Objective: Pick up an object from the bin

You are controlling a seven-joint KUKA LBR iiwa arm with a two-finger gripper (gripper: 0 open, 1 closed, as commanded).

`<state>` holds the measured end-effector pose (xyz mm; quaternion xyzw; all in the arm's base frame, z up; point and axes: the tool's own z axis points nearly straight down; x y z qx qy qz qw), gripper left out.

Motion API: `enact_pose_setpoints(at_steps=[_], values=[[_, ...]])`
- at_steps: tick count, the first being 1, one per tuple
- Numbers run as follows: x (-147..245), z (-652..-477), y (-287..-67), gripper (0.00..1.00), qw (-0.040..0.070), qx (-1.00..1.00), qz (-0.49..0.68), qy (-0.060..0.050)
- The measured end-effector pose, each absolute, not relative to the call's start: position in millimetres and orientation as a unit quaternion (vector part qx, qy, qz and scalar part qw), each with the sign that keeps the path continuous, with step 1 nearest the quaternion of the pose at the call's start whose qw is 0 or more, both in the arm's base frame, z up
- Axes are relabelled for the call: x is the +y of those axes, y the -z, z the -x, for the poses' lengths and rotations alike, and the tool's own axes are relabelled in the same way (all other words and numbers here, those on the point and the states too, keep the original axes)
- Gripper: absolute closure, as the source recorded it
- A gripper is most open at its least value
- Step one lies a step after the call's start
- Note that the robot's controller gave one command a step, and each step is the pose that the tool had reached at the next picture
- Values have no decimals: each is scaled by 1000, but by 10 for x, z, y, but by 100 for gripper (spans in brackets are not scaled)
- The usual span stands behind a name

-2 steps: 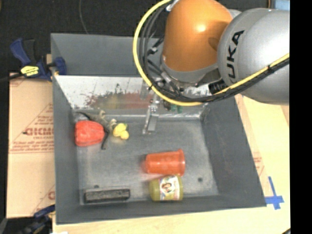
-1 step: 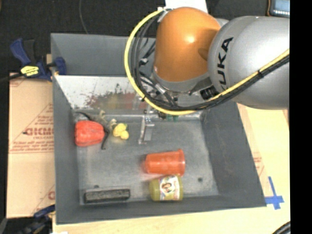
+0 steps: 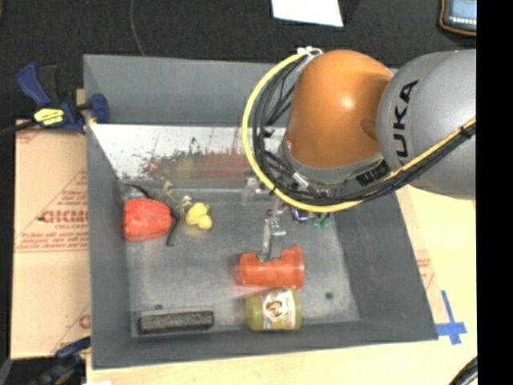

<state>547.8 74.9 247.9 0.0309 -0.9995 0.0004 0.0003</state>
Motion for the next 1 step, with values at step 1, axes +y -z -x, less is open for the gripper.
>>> enact_pose_setpoints(at_steps=[1], values=[[1115,-5886,-2487,0,-1,-997,73,1]])
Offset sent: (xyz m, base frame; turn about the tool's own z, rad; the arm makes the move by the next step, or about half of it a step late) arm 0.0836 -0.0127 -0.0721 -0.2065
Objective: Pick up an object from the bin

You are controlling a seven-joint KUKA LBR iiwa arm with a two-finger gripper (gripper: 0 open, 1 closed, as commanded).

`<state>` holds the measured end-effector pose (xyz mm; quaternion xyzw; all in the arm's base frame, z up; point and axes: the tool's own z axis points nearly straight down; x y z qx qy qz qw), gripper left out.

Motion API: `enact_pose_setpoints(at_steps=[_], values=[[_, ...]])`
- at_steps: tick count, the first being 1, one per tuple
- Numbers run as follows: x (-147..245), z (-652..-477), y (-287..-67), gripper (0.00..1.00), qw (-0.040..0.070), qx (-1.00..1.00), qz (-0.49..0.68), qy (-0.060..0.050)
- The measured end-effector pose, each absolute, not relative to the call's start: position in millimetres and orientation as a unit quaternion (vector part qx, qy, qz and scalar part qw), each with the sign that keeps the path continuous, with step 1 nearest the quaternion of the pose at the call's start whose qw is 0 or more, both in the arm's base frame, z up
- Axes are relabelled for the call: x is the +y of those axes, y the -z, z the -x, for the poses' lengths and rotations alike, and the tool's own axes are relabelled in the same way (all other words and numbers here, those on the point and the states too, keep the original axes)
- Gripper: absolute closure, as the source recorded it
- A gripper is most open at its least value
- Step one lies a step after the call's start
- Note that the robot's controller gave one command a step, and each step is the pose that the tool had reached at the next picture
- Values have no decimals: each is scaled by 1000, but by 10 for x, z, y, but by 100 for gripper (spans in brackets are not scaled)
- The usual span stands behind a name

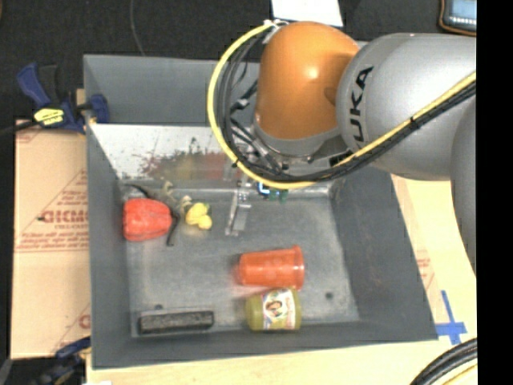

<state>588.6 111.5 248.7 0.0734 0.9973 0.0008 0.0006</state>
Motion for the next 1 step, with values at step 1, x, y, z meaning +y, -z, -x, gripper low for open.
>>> enact_pose_setpoints(at_steps=[1], values=[[588,-6324,-1749,0,-2,992,130,2]])
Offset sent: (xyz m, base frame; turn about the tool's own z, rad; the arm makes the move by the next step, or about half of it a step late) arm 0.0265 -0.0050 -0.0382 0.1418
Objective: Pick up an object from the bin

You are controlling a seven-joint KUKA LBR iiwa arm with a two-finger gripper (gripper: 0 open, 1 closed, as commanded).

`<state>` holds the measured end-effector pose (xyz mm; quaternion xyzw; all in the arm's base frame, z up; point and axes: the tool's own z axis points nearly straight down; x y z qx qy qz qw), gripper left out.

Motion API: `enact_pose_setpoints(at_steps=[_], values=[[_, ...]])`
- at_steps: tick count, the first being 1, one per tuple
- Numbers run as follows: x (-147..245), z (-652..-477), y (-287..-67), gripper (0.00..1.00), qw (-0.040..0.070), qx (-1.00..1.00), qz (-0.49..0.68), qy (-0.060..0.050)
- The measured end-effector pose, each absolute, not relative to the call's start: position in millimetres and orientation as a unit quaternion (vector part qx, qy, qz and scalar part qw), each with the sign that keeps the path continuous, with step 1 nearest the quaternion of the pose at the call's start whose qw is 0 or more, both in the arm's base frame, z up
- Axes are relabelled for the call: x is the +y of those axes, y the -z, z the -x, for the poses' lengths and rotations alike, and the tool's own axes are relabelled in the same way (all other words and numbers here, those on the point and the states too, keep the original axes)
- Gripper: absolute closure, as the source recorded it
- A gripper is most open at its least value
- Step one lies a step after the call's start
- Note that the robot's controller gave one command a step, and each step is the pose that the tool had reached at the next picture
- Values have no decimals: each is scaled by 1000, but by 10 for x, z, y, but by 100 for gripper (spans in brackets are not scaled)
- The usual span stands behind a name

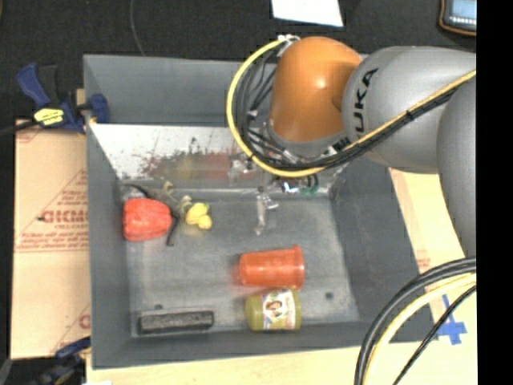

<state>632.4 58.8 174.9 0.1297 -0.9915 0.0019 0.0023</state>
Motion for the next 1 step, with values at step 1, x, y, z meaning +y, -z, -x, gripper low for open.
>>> enact_pose_setpoints(at_steps=[1], values=[[962,-6198,-2044,0,-2,-992,126,1]])
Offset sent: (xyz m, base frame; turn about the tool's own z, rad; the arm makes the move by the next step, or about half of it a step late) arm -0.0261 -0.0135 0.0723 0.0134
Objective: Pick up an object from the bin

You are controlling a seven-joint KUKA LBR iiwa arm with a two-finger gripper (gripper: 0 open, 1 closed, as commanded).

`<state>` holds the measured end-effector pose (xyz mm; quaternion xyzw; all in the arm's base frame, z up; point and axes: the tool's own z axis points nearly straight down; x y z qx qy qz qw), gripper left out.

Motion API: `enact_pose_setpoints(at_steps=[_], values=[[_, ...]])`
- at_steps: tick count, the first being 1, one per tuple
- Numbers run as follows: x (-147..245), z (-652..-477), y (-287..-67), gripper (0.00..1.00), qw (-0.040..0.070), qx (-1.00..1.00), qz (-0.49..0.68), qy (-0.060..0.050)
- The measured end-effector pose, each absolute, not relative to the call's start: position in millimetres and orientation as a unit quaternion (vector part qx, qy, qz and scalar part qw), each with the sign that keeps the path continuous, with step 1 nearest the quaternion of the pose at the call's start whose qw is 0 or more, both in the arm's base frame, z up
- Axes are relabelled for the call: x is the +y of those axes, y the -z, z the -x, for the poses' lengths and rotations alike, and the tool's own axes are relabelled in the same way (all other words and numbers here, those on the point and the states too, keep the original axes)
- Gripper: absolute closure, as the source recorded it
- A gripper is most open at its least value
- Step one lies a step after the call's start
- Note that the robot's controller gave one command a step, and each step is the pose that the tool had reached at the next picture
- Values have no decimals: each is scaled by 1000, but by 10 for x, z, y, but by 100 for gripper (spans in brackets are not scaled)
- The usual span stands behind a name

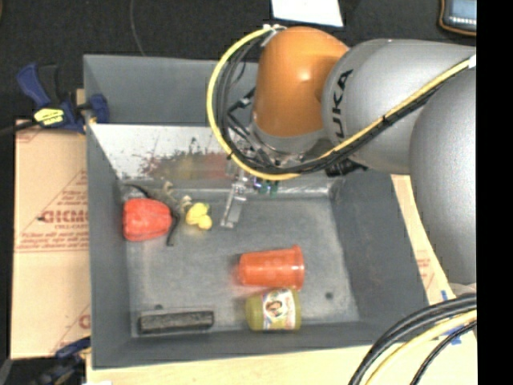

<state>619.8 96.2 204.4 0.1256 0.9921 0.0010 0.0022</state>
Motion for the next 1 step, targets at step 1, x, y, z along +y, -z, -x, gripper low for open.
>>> enact_pose_setpoints(at_steps=[1], values=[[635,-6117,-2338,0,1,999,51,1]])
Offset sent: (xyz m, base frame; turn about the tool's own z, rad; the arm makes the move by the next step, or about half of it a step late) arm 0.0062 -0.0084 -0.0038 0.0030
